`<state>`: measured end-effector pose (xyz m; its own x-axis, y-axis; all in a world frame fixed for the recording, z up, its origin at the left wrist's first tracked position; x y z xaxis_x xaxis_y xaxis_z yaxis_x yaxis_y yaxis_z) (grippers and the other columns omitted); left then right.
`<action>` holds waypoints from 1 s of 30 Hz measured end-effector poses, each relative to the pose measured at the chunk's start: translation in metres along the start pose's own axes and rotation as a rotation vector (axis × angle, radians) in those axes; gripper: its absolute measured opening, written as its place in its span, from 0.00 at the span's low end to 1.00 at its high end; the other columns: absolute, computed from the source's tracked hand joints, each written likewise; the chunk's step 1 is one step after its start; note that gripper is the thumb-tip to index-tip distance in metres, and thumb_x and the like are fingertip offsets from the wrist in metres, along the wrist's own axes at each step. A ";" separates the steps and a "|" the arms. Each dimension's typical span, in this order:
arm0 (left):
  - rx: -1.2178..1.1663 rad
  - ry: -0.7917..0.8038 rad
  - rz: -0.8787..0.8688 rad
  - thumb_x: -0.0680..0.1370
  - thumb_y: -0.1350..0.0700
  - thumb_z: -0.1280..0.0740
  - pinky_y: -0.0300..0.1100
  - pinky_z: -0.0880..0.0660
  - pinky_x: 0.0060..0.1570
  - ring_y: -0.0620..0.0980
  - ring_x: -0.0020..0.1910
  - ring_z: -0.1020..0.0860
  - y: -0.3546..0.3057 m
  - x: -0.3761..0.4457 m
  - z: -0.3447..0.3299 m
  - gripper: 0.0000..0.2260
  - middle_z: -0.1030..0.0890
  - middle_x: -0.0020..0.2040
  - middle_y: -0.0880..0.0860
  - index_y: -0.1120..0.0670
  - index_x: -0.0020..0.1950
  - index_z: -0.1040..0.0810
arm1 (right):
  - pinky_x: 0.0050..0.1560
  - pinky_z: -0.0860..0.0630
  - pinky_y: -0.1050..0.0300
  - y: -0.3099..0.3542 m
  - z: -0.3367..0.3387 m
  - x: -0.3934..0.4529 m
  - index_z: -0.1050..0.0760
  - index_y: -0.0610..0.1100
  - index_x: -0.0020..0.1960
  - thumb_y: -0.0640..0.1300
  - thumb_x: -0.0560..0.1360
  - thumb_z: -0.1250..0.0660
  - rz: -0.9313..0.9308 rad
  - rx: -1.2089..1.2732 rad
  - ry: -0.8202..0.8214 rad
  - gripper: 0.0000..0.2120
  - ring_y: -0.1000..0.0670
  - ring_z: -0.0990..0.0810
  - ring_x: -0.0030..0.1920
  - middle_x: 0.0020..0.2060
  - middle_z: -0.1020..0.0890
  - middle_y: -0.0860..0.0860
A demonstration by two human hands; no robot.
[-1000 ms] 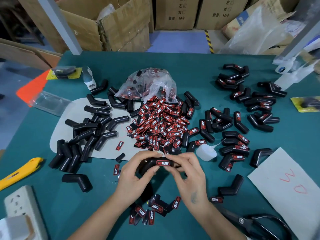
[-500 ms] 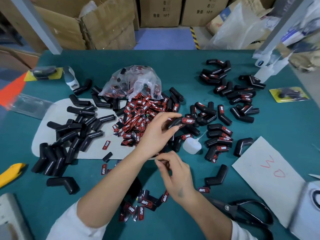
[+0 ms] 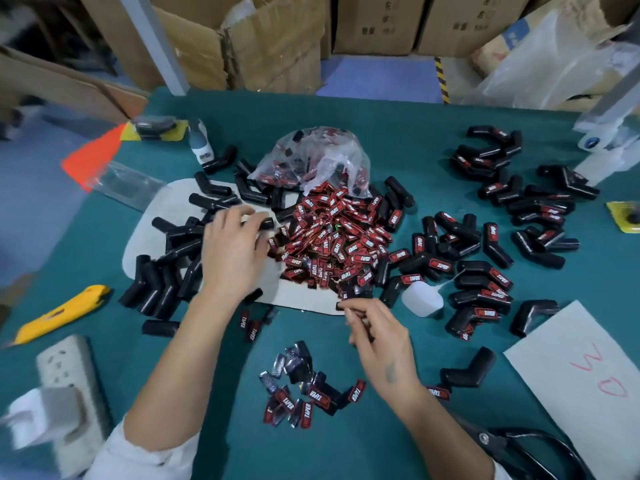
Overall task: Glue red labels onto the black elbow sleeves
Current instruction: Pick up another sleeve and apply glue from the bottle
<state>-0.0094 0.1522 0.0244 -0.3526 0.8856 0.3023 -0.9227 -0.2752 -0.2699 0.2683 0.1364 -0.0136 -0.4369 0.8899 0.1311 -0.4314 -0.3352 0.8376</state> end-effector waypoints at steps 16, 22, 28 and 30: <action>-0.954 0.074 0.168 0.84 0.54 0.35 0.37 0.26 0.56 0.47 0.53 0.17 -0.020 -0.038 0.014 0.07 0.15 0.55 0.47 0.52 0.61 0.22 | 0.57 0.22 0.62 -0.004 -0.001 0.003 0.18 0.50 0.65 0.44 0.83 0.34 0.075 0.044 -0.078 0.13 0.54 0.18 0.55 0.55 0.21 0.58; -1.570 0.585 0.281 0.83 0.60 0.35 0.48 0.19 0.57 0.58 0.58 0.15 -0.067 -0.099 -0.009 0.12 0.14 0.60 0.57 0.61 0.66 0.26 | 0.54 0.17 0.53 0.005 0.003 0.000 0.21 0.60 0.66 0.52 0.84 0.35 -0.075 0.382 -0.049 0.12 0.46 0.17 0.58 0.58 0.21 0.55; -1.155 0.395 0.085 0.79 0.57 0.28 0.44 0.26 0.67 0.49 0.62 0.20 -0.067 -0.103 -0.013 0.12 0.20 0.58 0.47 0.52 0.63 0.20 | 0.55 0.21 0.62 0.012 0.004 0.000 0.22 0.57 0.68 0.50 0.80 0.28 0.028 0.336 -0.005 0.18 0.48 0.18 0.60 0.61 0.23 0.59; -1.029 0.327 0.012 0.78 0.52 0.29 0.42 0.27 0.66 0.49 0.62 0.22 -0.066 -0.105 -0.012 0.11 0.23 0.58 0.42 0.47 0.61 0.19 | 0.55 0.21 0.62 0.010 0.002 0.000 0.22 0.60 0.67 0.49 0.79 0.28 0.014 0.310 -0.020 0.17 0.49 0.18 0.60 0.59 0.21 0.59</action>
<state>0.0902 0.0817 -0.0007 -0.1619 0.9838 0.0769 -0.2918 0.0267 -0.9561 0.2656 0.1332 -0.0043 -0.4242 0.8927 0.1519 -0.1629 -0.2402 0.9570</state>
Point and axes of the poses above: each hand's wrist, its own x-axis towards the middle knuckle, its own z-axis out of the back of the hand, y = z × x, the point moved 2 cm from there along x, towards the middle knuckle
